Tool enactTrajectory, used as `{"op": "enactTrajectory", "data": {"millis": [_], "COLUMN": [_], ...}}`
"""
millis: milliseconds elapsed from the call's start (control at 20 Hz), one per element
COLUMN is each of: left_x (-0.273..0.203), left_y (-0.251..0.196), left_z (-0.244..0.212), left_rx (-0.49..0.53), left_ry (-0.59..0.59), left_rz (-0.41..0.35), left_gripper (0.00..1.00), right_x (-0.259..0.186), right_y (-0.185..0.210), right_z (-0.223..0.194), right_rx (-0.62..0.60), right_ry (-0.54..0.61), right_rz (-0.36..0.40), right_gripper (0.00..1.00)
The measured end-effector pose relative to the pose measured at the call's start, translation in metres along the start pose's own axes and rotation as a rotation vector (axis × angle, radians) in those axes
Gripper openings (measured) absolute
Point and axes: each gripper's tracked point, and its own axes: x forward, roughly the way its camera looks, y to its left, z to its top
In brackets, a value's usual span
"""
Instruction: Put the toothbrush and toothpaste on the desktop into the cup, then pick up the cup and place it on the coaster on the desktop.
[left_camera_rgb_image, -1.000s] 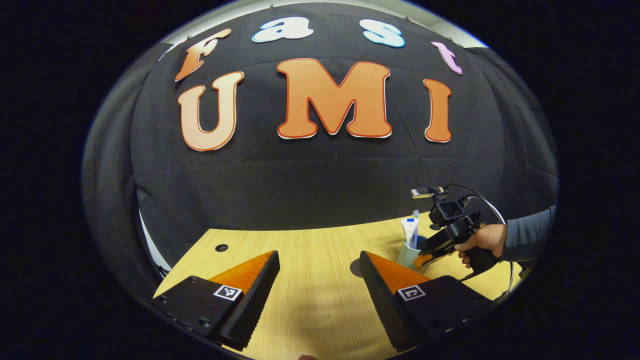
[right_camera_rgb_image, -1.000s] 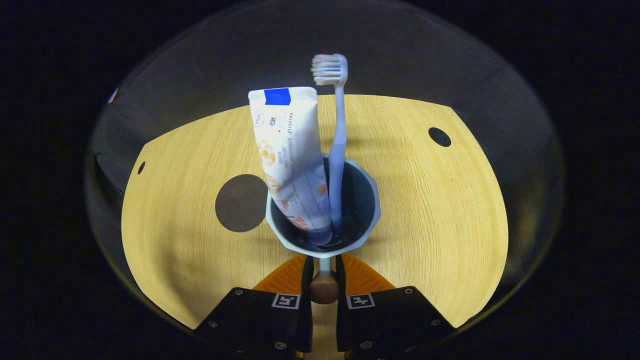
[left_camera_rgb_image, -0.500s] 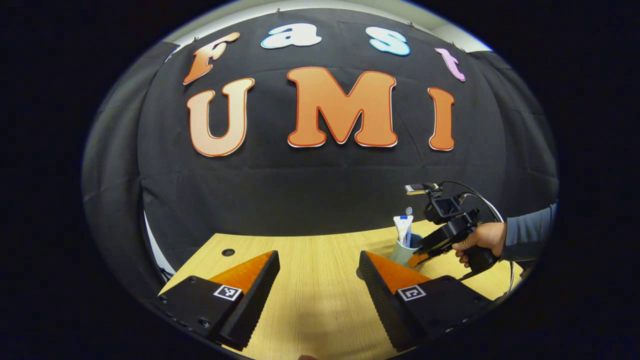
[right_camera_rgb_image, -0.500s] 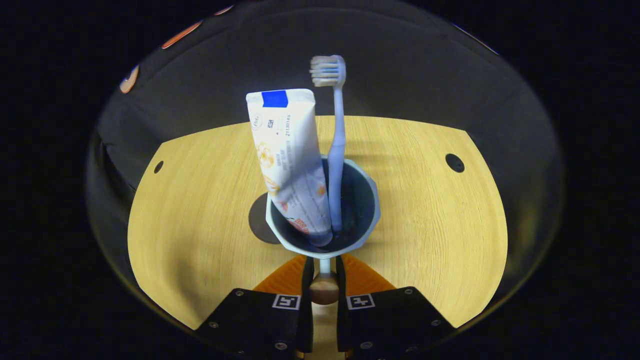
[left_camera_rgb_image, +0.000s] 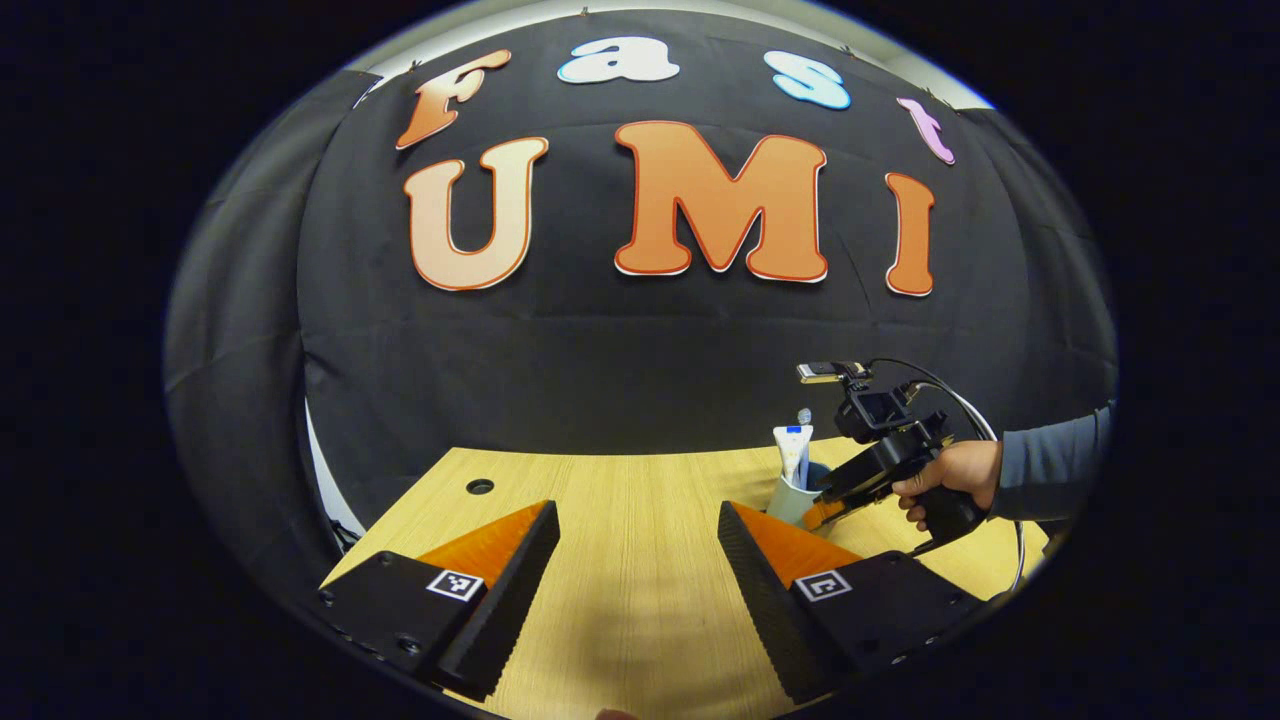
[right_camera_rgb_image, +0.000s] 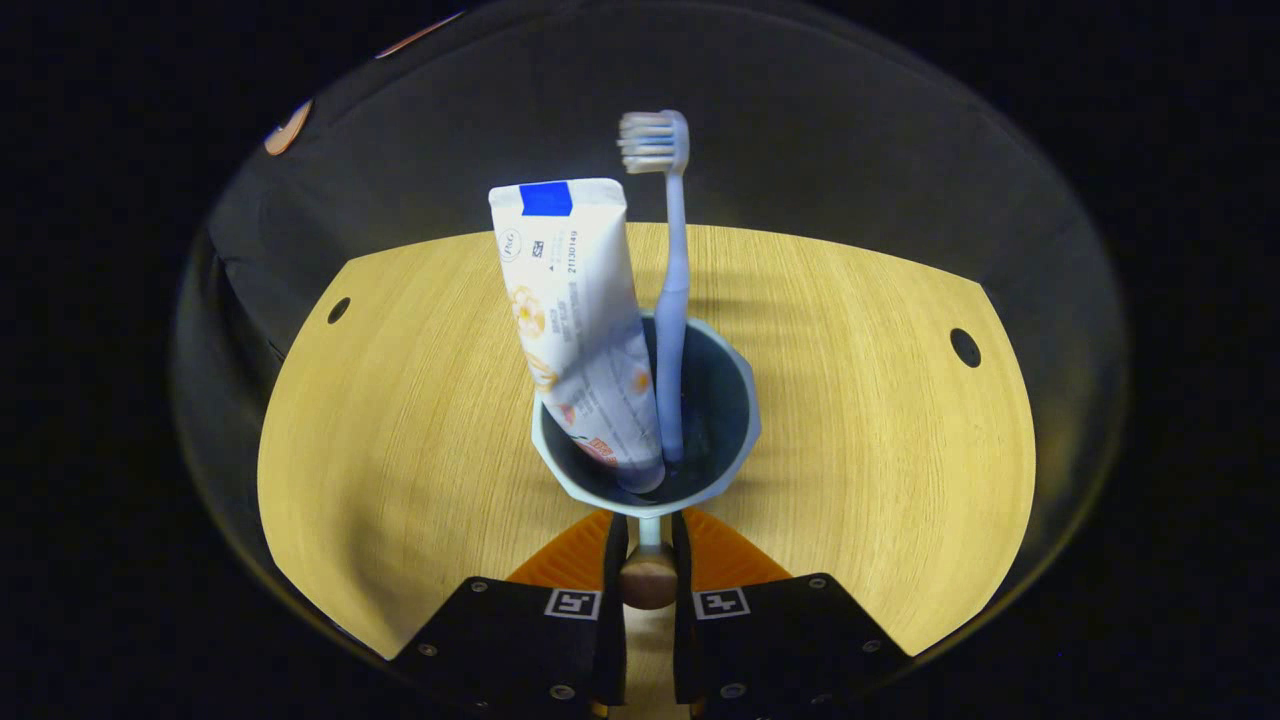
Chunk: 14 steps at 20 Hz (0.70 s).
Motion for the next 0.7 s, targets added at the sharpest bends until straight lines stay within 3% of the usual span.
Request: {"op": "enactTrajectory", "data": {"millis": [300,400,450,500,700], "left_x": [0.01,0.015,0.017,0.021,0.026], "left_y": [0.02,0.021,0.019,0.017,0.003], "left_z": [-0.015,-0.02,-0.021,-0.021,-0.011], "left_rx": [-0.005,-0.006,-0.006,-0.003,0.022], "left_ry": [0.033,0.048,0.053,0.054,0.034], "left_rz": [-0.007,-0.025,-0.033,-0.044,-0.073], "left_gripper": [0.98,0.97,0.97,0.97,0.98], "right_x": [-0.008,-0.011,-0.018,-0.021,-0.044], "right_y": [-0.004,-0.004,-0.005,-0.006,-0.007], "right_z": [0.008,0.006,0.006,0.008,0.014], "right_rx": [-0.005,0.01,0.013,0.014,0.002], "right_ry": [0.017,0.009,0.006,0.001,-0.092], "right_rz": [-0.002,0.008,0.009,0.013,0.032], "right_gripper": [0.19,0.24,0.34,0.31,0.85]}}
